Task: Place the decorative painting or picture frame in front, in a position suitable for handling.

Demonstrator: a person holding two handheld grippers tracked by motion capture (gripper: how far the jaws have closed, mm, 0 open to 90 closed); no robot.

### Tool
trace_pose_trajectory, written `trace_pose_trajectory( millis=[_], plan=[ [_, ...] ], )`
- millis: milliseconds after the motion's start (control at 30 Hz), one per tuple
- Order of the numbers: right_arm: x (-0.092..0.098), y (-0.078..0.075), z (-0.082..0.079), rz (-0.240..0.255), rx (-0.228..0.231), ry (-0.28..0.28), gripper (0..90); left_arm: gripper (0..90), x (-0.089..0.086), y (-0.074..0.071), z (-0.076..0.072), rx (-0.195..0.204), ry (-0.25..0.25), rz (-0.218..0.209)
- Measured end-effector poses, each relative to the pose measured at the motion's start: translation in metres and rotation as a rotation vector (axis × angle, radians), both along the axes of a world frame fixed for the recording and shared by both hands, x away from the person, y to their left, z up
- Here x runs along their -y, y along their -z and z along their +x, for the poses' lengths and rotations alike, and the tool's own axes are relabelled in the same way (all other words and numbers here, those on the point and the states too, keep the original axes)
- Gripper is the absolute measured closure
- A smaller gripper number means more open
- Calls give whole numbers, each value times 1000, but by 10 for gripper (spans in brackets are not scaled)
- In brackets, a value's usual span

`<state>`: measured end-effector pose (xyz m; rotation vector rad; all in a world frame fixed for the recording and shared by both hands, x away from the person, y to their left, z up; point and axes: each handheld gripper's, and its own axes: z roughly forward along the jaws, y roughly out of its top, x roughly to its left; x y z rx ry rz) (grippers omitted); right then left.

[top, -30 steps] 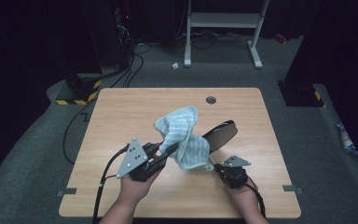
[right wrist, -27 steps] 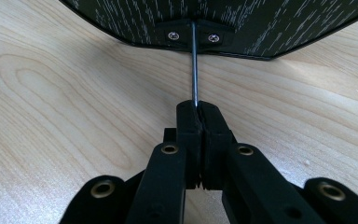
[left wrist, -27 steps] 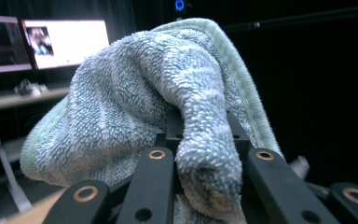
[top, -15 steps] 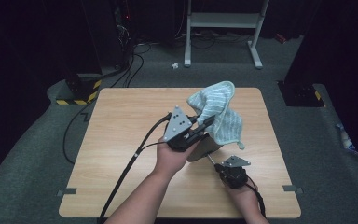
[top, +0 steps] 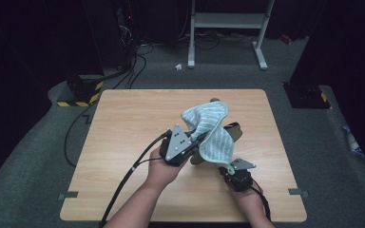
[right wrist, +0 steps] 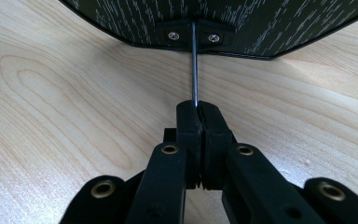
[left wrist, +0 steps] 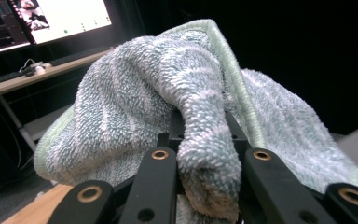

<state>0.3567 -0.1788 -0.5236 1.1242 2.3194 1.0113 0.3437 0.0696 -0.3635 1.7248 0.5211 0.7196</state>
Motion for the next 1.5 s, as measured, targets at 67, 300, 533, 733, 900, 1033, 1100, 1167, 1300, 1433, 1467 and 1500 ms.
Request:
trace_pose_trajectory(
  millis=[67,300,533,733,900,1033,1100,1167,1300,1433,1467,1500],
  plan=[
    [-1,0,0,-6,5,-1,877,797,-8,8,-5,-6,-8,-6],
    [0,0,0,-5,5,2,878,798,-30,45,-14,-40,-74,67],
    [-1,0,-1,-12,10,2,878,798,-77,54,-5,-67,-214,10],
    [-1,0,-1,-11,10,2,878,799,-102,28,-4,4,-289,-47],
    [-1,0,-1,-12,10,2,878,798,-83,25,-11,35,-253,-50],
    [-1,0,-1,-12,9,2,878,798,-64,20,-17,38,-174,-103],
    [-1,0,-1,-12,9,2,878,798,-55,13,-22,48,-135,-131],
    [-1,0,-1,-11,10,2,878,798,-48,5,-25,57,-97,-159],
    [-1,0,0,-10,9,1,878,798,-26,-13,-32,68,0,-175],
    [-1,0,0,-7,6,2,878,797,-4,-18,-31,62,54,-155],
    [0,0,0,-7,6,2,878,797,-1,-18,-31,59,61,-153],
    [0,0,0,-6,6,2,878,797,5,-17,-28,48,73,-150]
  ],
)
